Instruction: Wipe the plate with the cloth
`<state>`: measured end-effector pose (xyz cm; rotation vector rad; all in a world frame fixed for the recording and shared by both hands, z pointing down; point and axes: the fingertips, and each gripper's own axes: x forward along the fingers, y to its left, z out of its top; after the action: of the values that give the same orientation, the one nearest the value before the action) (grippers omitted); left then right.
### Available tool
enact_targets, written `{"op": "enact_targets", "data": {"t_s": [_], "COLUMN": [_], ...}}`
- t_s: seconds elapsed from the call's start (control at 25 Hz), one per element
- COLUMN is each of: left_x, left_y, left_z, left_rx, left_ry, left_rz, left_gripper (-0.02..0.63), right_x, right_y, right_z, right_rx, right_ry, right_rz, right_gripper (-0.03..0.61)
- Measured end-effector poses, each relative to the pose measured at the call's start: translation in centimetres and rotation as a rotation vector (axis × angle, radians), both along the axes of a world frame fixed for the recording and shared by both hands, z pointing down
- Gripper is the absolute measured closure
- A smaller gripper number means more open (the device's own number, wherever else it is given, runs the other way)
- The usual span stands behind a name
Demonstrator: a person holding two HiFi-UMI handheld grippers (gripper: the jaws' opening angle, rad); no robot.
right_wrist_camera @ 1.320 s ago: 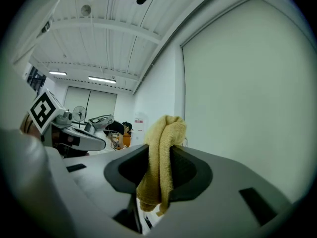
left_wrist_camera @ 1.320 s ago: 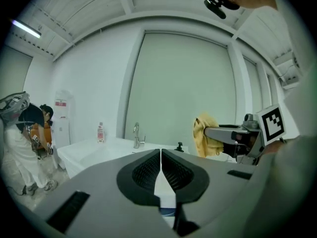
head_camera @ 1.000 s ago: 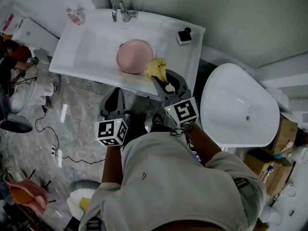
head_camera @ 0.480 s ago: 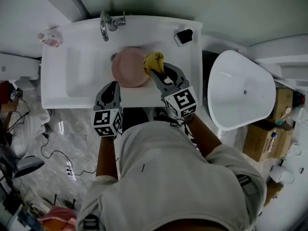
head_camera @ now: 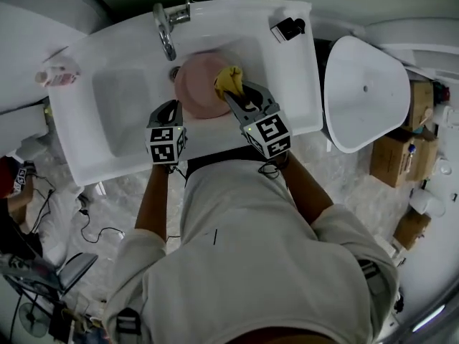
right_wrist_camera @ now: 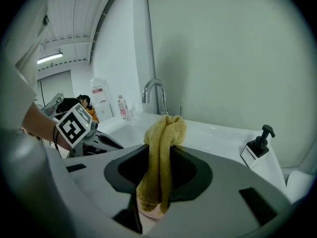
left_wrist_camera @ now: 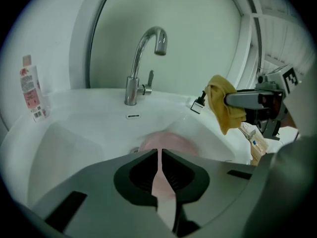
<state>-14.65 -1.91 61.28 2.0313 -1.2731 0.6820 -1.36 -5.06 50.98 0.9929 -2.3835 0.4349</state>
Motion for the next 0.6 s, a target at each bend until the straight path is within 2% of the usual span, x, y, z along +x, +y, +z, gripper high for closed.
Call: {"op": "enact_targets", "data": {"t_s": [0.24, 0.4, 0.6], "left_x": [-1.0, -1.2, -1.1], "left_y": [-1.9, -2.4, -2.6], "left_z": [5.2, 8.0, 11.2], "left_rx": [-0.083, -0.142, -0.211], "left_ry": [0.002, 0.033, 0.076], "left_rz": [-0.047, -0.126, -0.184], "left_gripper": [0.588, 0.588, 0.571], "right_x": [-0.2, -0.7, -0.8], "right_y": [-0.4, -1.2, -1.5], "right_z": [2.7, 5.0, 7.3], "right_rx": [-0.051, -0.085, -0.146], "right_ry": [0.056, 0.075, 0.077], "right_rz": [-0.013, -0.050, -0.102], "right_gripper": [0.463, 0.463, 0.463]}}
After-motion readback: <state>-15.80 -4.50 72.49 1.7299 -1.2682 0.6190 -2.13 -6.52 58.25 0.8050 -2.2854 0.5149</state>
